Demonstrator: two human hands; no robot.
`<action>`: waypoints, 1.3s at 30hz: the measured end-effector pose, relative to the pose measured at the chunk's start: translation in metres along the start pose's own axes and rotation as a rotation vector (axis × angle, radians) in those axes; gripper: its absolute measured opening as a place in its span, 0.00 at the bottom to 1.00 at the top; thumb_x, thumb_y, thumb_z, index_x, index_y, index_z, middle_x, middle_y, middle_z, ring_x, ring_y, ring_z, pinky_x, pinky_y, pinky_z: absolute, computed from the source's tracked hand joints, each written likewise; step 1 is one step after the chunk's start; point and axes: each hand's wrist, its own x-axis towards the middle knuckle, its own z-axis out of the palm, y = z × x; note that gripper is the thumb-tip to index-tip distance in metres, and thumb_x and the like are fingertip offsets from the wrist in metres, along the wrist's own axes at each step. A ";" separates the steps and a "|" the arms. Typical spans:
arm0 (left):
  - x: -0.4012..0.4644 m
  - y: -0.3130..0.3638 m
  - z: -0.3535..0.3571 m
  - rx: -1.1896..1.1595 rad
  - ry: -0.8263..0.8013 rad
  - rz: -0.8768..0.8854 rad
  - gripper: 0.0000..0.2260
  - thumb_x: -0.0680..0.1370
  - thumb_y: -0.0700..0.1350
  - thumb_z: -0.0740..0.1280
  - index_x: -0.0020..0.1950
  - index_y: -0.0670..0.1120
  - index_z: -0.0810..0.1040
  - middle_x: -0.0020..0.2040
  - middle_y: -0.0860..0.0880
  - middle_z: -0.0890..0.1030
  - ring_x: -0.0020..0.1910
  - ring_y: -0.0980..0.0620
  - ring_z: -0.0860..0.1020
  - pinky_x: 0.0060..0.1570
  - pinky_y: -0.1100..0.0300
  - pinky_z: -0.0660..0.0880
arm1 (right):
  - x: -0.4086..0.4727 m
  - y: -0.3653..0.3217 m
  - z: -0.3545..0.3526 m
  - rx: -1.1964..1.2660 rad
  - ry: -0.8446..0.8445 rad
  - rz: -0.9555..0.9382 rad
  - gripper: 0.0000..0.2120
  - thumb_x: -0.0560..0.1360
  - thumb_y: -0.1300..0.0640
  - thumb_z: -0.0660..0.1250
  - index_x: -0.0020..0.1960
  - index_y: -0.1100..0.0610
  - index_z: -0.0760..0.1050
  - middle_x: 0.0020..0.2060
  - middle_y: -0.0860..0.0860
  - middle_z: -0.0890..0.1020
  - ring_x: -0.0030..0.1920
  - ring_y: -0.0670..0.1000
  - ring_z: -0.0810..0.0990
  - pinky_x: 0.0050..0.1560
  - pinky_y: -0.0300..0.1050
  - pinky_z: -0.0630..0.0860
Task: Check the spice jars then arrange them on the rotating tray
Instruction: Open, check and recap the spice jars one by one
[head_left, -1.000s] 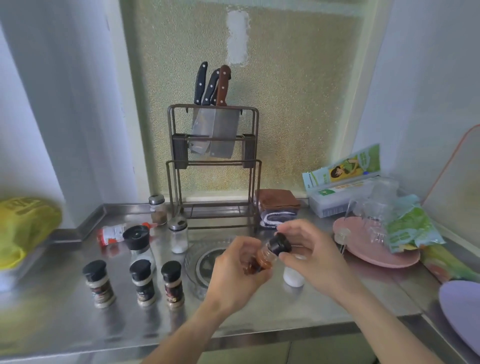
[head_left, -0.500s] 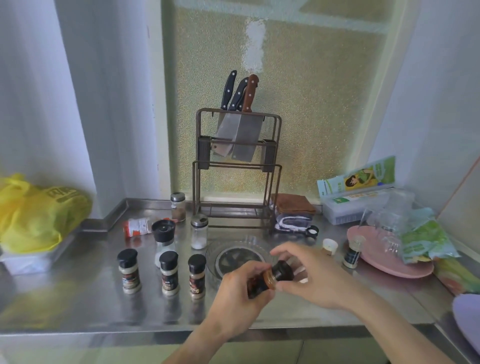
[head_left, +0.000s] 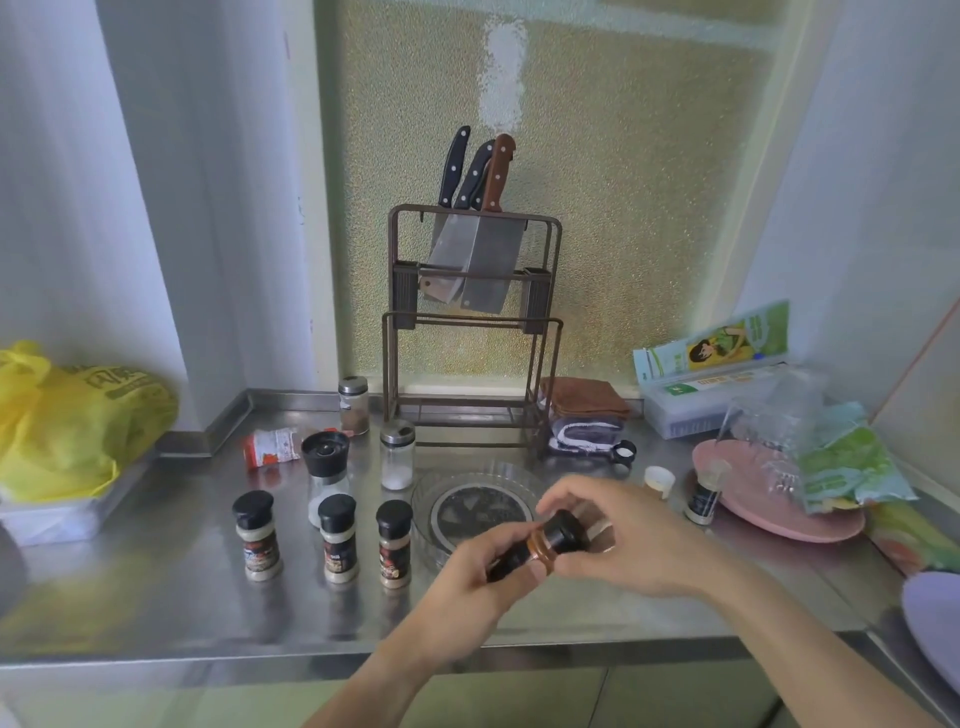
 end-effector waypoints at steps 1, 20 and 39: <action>0.001 0.000 0.000 0.001 0.001 0.003 0.12 0.82 0.38 0.67 0.65 0.44 0.79 0.39 0.63 0.79 0.37 0.66 0.74 0.40 0.71 0.69 | 0.001 0.001 0.000 0.000 0.002 0.012 0.14 0.69 0.45 0.76 0.52 0.41 0.78 0.46 0.40 0.85 0.47 0.41 0.83 0.49 0.46 0.82; 0.003 -0.008 0.003 -0.002 0.023 -0.036 0.13 0.82 0.38 0.67 0.65 0.47 0.80 0.45 0.60 0.81 0.41 0.64 0.76 0.43 0.72 0.70 | 0.002 0.002 -0.004 -0.063 -0.050 0.142 0.18 0.70 0.37 0.74 0.54 0.45 0.81 0.46 0.41 0.84 0.45 0.40 0.82 0.51 0.46 0.82; -0.003 -0.010 0.002 -0.007 0.055 -0.019 0.15 0.80 0.38 0.68 0.66 0.47 0.79 0.58 0.45 0.84 0.55 0.57 0.80 0.59 0.65 0.74 | 0.006 0.005 0.001 0.038 -0.057 0.148 0.15 0.71 0.37 0.73 0.51 0.45 0.81 0.42 0.44 0.88 0.40 0.42 0.86 0.52 0.51 0.84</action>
